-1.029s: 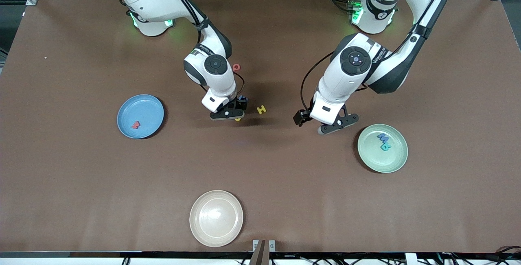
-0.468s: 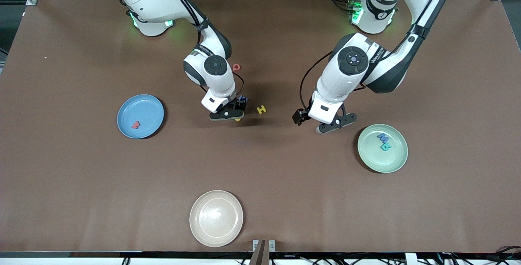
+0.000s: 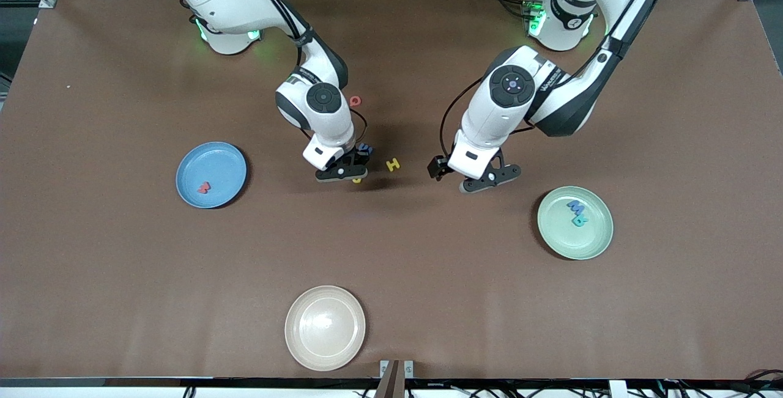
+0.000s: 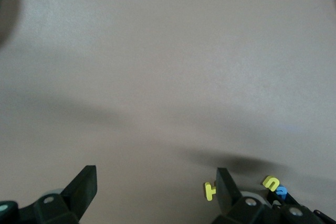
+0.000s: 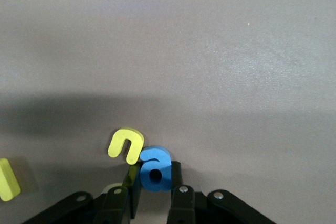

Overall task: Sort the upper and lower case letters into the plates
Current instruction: 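Carry the blue a to the blue plate while the left reaches H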

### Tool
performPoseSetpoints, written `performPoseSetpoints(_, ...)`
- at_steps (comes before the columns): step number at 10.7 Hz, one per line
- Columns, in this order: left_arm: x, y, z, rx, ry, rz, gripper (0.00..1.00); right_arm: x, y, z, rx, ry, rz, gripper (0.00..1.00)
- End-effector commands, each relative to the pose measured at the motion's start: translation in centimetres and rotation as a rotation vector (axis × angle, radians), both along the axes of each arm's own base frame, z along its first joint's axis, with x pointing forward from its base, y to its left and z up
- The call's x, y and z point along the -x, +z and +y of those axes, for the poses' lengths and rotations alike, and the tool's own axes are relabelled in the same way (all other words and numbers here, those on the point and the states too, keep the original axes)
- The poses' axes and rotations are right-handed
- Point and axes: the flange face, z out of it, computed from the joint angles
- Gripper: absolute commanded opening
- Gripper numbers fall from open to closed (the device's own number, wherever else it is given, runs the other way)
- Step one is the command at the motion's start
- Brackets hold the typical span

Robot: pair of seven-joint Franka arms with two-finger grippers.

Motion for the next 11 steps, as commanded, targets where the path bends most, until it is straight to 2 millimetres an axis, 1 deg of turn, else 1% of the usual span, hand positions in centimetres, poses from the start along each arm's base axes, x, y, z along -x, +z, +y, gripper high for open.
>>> performPoseSetpoints(1, 0.2, 0.0, -0.6, 0.017, 0.021, 0.016, 1.0, -0.7, 0.2, -0.2, -0.005, 0.006, -0.011, 0.0)
performPoseSetpoints(2, 0.3, -0.2, -0.7, 0.024, 0.026, 0.026, 1.0, -0.9, 0.8, 0.1, -0.011, -0.005, -0.013, 0.0)
performPoseSetpoints(3, 0.4, -0.6, -1.1, 0.027, 0.03, 0.033, 1.0, -1.3, 1.8, 0.0, -0.02, -0.022, -0.021, 0.0)
performPoseSetpoints(4, 1.1, -0.5, -2.3, 0.033, 0.036, 0.021, 1.0, -1.8, 3.0, -0.2, -0.033, -0.065, -0.016, 0.0)
performPoseSetpoints(5, 1.5, -1.0, -2.9, 0.041, 0.034, 0.028, 1.0, -2.2, 4.3, -0.7, -0.036, -0.093, -0.011, 0.0)
performPoseSetpoints(6, 2.4, -1.8, -4.2, 0.039, 0.013, 0.043, 1.0, -2.6, 5.2, -1.6, -0.021, -0.113, 0.0, 0.0)
performPoseSetpoints(7, 2.6, -1.9, -4.5, 0.04, 0.033, 0.045, 1.0, -3.1, 5.9, -3.2, 0.002, -0.137, 0.014, 0.0)
performPoseSetpoints(8, 2.5, -2.0, -4.7, 0.048, 0.044, 0.044, 1.0, -3.9, 6.6, -5.7, 0.02, -0.157, 0.024, 0.0)
performPoseSetpoints(9, 2.4, -2.4, -5.0, 0.055, 0.041, 0.042, 1.0, -5.0, 7.3, -9.2, 0.032, -0.171, 0.047, 0.0)
performPoseSetpoints(10, 3.4, -3.3, -7.5, 0.064, 0.004, 0.054, 1.0, -6.0, 8.2, -12.9, 0.036, -0.182, 0.095, 0.0)
performPoseSetpoints(11, 3.8, -3.6, -9.1, 0.077, -0.011, 0.061, 1.0, -7.1, 9.4, -16.4, 0.034, -0.187, 0.144, 0.0)
